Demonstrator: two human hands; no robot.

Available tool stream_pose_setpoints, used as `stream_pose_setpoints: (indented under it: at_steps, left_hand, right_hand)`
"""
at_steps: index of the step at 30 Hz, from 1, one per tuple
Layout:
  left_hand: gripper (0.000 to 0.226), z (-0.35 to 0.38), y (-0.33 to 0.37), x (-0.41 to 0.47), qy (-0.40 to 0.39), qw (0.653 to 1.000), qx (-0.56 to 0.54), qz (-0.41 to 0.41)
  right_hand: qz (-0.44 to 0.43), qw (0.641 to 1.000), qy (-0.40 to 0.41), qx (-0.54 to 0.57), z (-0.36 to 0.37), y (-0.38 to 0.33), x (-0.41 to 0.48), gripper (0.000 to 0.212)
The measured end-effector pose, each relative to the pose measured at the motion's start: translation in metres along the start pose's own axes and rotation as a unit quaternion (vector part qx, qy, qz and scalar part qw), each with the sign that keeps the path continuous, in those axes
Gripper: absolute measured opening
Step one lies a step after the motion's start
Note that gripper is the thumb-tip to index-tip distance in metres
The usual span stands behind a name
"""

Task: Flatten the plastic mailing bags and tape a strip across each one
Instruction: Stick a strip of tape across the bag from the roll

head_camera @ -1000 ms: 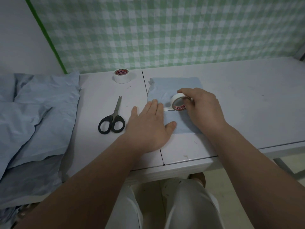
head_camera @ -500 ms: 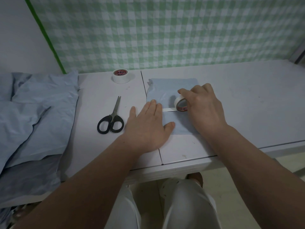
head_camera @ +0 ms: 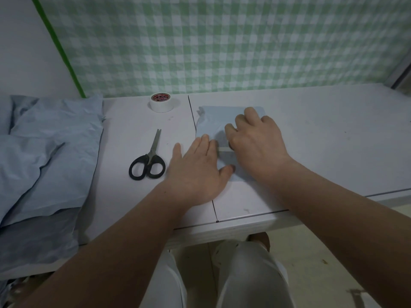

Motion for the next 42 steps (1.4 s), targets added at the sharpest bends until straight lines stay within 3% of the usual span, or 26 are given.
stream_pose_setpoints:
  at_steps: [6,9,11,15,19,29,31,33,36,38,42]
  left_hand:
    - [0.068,0.002,-0.001,0.002,0.005,1.0,-0.002,0.005]
    - [0.062,0.003,-0.001,0.001,-0.01,1.0,-0.001,0.008]
    - [0.058,0.003,0.0,0.001,-0.024,1.0,0.006,0.006]
    - [0.058,0.001,0.003,0.001,-0.037,0.999,0.016,-0.001]
    - [0.061,0.001,0.0,0.0,-0.025,1.0,0.018,-0.003]
    - [0.074,-0.015,-0.015,-0.009,0.018,0.99,0.088,-0.105]
    - [0.073,-0.022,0.001,-0.004,0.058,0.994,0.048,-0.076]
    - [0.074,-0.027,0.02,0.003,0.104,0.99,-0.095,-0.016]
    - [0.08,-0.022,0.036,0.011,0.096,0.951,-0.293,0.021]
    - [0.08,-0.013,0.034,0.013,0.086,0.95,-0.299,0.008]
    - [0.069,0.0,0.03,0.012,0.064,0.984,-0.166,0.025]
  right_hand:
    - [-0.012,0.999,0.025,0.017,0.006,-0.003,0.0,0.007]
    - [0.008,0.999,0.042,0.033,0.01,-0.003,0.0,0.019]
    - [0.022,0.997,0.042,0.053,0.015,-0.001,-0.002,0.006]
    - [0.045,0.994,0.035,0.097,0.019,0.001,-0.006,0.03]
    - [0.057,0.985,0.081,0.138,0.023,0.004,-0.008,0.018]
    - [0.112,0.968,0.056,0.219,0.028,0.009,-0.015,0.036]
    - [0.116,0.965,0.045,0.229,0.027,0.009,-0.015,0.033]
    - [0.123,0.965,0.023,0.23,0.025,0.01,-0.016,0.023]
    - [0.14,0.957,-0.006,0.255,0.026,0.014,-0.018,0.012]
    - [0.129,0.954,0.003,0.272,0.025,0.014,-0.02,0.014]
    - [0.141,0.945,-0.017,0.295,0.029,0.017,-0.021,0.022]
Point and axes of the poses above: each hand's wrist, its own x-axis towards the middle knuckle, its own z-axis out of the palm, y = z × x, the point moved 4 cm from there along x, towards the middle knuckle, and after that the axes turned 5 degrees about y, right-handed, at the moved point
